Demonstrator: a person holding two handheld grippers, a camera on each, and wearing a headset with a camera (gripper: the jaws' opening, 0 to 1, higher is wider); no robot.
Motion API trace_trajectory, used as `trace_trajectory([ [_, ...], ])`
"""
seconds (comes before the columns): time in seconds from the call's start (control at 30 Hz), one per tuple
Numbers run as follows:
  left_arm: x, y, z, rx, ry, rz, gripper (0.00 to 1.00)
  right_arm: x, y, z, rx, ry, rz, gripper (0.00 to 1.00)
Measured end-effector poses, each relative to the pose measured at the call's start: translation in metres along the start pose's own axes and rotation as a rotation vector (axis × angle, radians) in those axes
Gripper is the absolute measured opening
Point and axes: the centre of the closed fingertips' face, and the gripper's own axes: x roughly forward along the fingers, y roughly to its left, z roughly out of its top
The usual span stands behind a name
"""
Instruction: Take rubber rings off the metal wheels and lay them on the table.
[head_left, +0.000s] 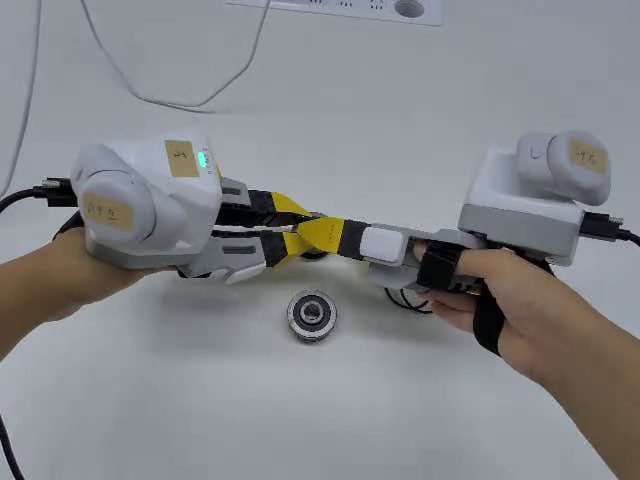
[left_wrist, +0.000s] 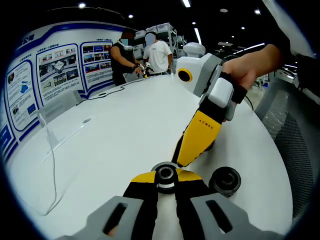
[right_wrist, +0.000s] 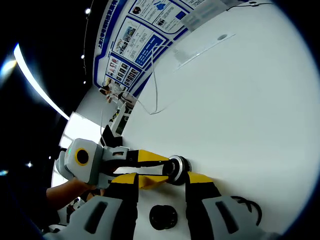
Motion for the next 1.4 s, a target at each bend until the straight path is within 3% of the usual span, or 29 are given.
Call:
trace_trajectory([
  [0.23, 0.000, 0.000, 0.000, 0.001, 0.000, -0.001, 0.12, -0.001, -0.003, 0.001, -0.002, -0.008, -0.014, 0.35],
  [0.43, 0.000, 0.000, 0.000, 0.000, 0.000, -0.001, 0.12, -0.002, -0.007, 0.006, -0.026, -0.022, -0.023, 0.23],
  [0.73, 0.001, 0.001, 0.001, -0.001, -0.002, -0.003, 0.12, 0.000, -0.011, 0.001, -0.028, -0.005, -0.037, 0.31],
  [1.4, 0.001, 0.000, 0.000, 0.000, 0.000, -0.007, 0.12, 0.002, -0.006, 0.003, -0.001, -0.013, -0.009, 0.30],
])
